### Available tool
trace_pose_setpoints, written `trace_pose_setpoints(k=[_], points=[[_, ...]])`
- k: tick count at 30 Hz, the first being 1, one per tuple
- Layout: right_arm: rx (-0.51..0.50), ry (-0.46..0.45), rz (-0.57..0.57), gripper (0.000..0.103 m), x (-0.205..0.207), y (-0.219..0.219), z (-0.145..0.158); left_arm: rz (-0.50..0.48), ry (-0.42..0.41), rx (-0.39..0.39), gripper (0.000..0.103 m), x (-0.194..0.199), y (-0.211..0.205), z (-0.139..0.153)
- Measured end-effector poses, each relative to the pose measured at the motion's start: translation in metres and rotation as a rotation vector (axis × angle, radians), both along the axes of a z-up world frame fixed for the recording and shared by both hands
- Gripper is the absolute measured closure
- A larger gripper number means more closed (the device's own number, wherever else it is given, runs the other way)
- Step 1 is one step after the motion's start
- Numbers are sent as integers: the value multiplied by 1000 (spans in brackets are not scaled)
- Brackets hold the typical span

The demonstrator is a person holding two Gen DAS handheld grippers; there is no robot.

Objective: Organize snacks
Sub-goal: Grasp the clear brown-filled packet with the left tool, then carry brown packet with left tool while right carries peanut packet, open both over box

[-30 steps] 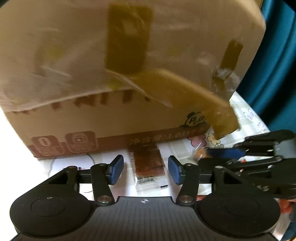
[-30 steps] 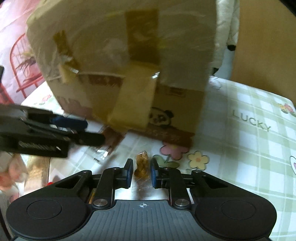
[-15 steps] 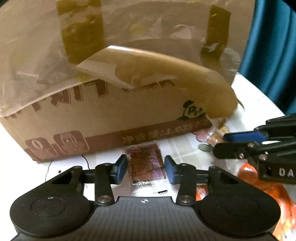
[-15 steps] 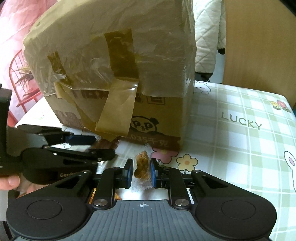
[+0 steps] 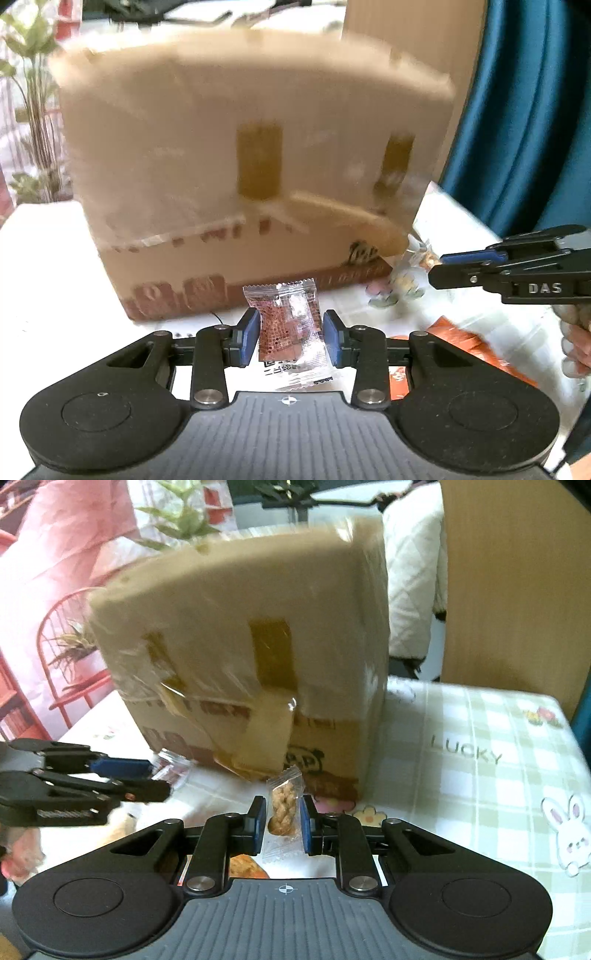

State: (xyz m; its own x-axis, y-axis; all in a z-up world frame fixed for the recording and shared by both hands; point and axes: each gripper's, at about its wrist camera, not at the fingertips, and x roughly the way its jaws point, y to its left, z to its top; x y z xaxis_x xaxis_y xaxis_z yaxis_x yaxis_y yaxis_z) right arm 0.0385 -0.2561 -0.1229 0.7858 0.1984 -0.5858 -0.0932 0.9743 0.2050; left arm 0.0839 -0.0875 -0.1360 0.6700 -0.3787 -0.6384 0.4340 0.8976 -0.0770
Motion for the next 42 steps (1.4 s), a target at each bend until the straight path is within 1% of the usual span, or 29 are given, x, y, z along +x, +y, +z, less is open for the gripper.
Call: trace_pose_setpoints(k=[4,7,11,12,15,18,22,26,29,30,32,34,36,38,40,42], points=[[-8,-58,11,85,-12,-1,28,3,-83,-32,64,-20,24,38],[-8,-122,14,85,-17,-2,55,12,-152,-56,63,-25,38,64],[-11,-217,17,85,-20,-2,92,27,-251,-77,63,-26,46,95],[-12,-235,18,85,-20,-2,98,30,-272,-77,63,-22,43,98],[-32,-278,8,85,-9,-3,118,45,-331,-72,63,-9,39,119],[-33,-286,-20,85,15,-6,128,71,-362,-72,63,14,31,131],[-66,-267,-85,85,55,-5,130,113,-358,-48,63,57,21,138],[-67,-229,-133,85,87,-3,119,144,-310,-22,63,95,13,132],[-78,-202,-157,85,100,-1,110,160,-269,-9,62,113,13,124],[-79,-198,-166,85,100,0,107,164,-256,-8,61,115,14,120],[-68,-190,-182,81,101,-1,103,161,-235,-4,59,116,13,116],[-53,-196,-189,76,96,-1,100,159,-228,-5,50,111,14,113],[-54,-198,-192,73,90,-2,99,151,-233,-2,44,104,17,112],[-55,-207,-188,71,81,-2,101,153,-238,5,42,99,18,113],[-57,-218,-183,63,72,-1,103,155,-235,-5,35,92,21,116],[-60,-229,-175,58,63,2,106,161,-240,-15,31,84,24,119]])
